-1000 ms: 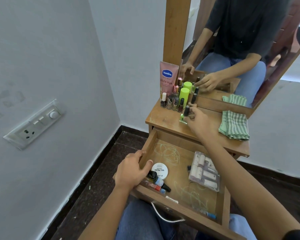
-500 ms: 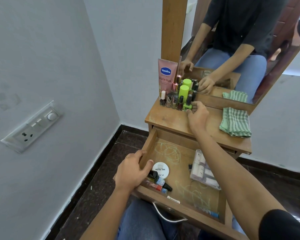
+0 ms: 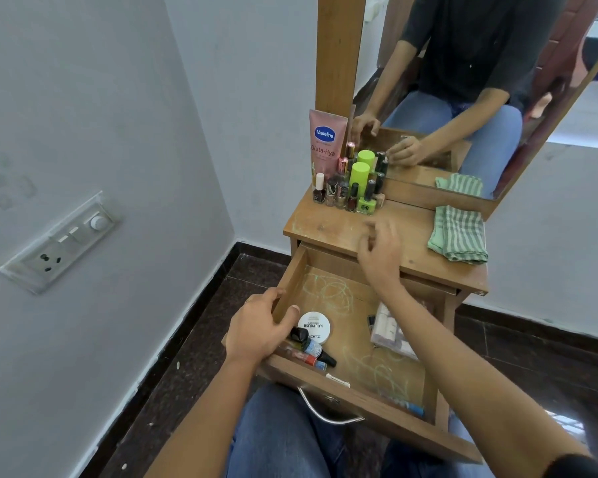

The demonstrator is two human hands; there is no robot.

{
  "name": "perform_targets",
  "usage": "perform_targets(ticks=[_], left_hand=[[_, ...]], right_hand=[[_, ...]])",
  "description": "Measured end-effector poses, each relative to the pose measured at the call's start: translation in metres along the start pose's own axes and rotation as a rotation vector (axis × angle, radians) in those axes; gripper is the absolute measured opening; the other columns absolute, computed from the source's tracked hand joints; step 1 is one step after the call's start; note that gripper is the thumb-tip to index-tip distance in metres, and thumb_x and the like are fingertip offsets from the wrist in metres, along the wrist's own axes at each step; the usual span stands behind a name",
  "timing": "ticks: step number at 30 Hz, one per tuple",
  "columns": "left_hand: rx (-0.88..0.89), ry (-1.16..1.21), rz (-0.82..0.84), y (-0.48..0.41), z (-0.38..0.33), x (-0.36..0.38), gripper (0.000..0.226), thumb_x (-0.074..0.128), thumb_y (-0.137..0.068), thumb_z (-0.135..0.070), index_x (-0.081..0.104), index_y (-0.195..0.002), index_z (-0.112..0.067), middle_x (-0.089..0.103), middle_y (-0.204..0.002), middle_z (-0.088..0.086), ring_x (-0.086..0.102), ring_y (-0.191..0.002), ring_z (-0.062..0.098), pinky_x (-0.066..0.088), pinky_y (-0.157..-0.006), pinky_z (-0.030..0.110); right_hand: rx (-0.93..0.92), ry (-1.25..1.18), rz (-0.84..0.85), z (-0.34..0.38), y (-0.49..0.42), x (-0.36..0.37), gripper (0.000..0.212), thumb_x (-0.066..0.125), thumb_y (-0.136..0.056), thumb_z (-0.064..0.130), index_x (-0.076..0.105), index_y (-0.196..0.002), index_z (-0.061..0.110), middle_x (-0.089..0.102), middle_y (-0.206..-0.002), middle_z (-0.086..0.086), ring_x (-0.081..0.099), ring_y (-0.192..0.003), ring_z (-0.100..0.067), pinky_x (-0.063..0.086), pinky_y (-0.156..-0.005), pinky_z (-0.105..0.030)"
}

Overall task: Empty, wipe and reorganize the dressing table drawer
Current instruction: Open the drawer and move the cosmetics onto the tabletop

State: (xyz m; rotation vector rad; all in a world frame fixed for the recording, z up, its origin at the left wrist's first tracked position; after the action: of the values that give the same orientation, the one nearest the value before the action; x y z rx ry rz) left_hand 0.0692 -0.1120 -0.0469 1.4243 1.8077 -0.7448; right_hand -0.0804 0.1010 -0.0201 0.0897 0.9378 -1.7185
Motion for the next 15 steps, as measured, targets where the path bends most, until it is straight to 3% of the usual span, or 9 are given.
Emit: perform_targets(ticks=[3, 5, 8, 10, 15], left_hand=[[0.007, 0.007, -0.008, 0.000, 0.000, -0.001, 0.045, 0.053, -0.091, -0.052, 0.057, -0.130, -0.030, 0.065, -0.117, -0.002, 0.064, -0.099, 0.016, 0.050, -0.081, 0.033], [0.011, 0.006, -0.010, -0.001, 0.000, 0.000, 0.040, 0.051, -0.094, -0.047, 0.057, -0.129, -0.029, 0.065, -0.116, -0.001, 0.064, -0.097, 0.017, 0.049, -0.080, 0.032], [0.013, 0.014, -0.012, 0.000, 0.000, 0.000, 0.036, 0.050, -0.095, -0.041, 0.058, -0.128, -0.029, 0.065, -0.114, 0.000, 0.064, -0.095, 0.017, 0.051, -0.082, 0.034], [0.014, 0.017, -0.008, 0.000, 0.000, 0.000, 0.036, 0.049, -0.096, -0.040, 0.058, -0.129, -0.028, 0.065, -0.115, 0.000, 0.064, -0.096, 0.017, 0.051, -0.083, 0.035], [0.016, 0.011, -0.002, 0.000, 0.001, 0.001, 0.038, 0.051, -0.095, -0.042, 0.057, -0.130, -0.028, 0.065, -0.114, 0.000, 0.064, -0.096, 0.016, 0.052, -0.081, 0.033]], right_hand=[[-0.183, -0.102, 0.350, 0.006, 0.054, 0.005, 0.021, 0.057, -0.085, -0.005, 0.064, -0.097, 0.009, 0.057, -0.092, 0.006, 0.051, -0.080, 0.001, 0.042, -0.074, -0.014], [-0.200, -0.060, 0.693, 0.006, 0.089, 0.013, 0.029, 0.055, -0.086, -0.003, 0.063, -0.107, 0.014, 0.057, -0.106, 0.006, 0.055, -0.096, -0.002, 0.045, -0.087, -0.019], [-0.301, 0.082, 1.016, 0.000, 0.122, 0.024, 0.050, 0.051, -0.084, 0.000, 0.052, -0.131, 0.017, 0.049, -0.134, -0.001, 0.040, -0.126, -0.013, 0.028, -0.110, -0.026], [-0.351, 0.132, 1.089, 0.002, 0.128, 0.029, 0.060, 0.049, -0.081, 0.000, 0.047, -0.138, 0.020, 0.042, -0.144, -0.001, 0.031, -0.133, -0.016, 0.023, -0.112, -0.026], [-0.446, 0.282, 1.092, 0.004, 0.128, 0.035, 0.063, 0.047, -0.079, 0.000, 0.048, -0.136, 0.028, 0.037, -0.149, 0.000, 0.030, -0.132, -0.021, 0.035, -0.106, -0.039]])
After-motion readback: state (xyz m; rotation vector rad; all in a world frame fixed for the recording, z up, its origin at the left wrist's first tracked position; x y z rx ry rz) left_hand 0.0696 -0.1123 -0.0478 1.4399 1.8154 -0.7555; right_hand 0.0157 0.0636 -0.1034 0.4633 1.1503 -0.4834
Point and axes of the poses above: each hand's wrist, its own y-axis away from the middle knuckle, its own x-axis out of the palm, z = x × y, the point moved 4 cm from there along -y, towards the middle knuckle
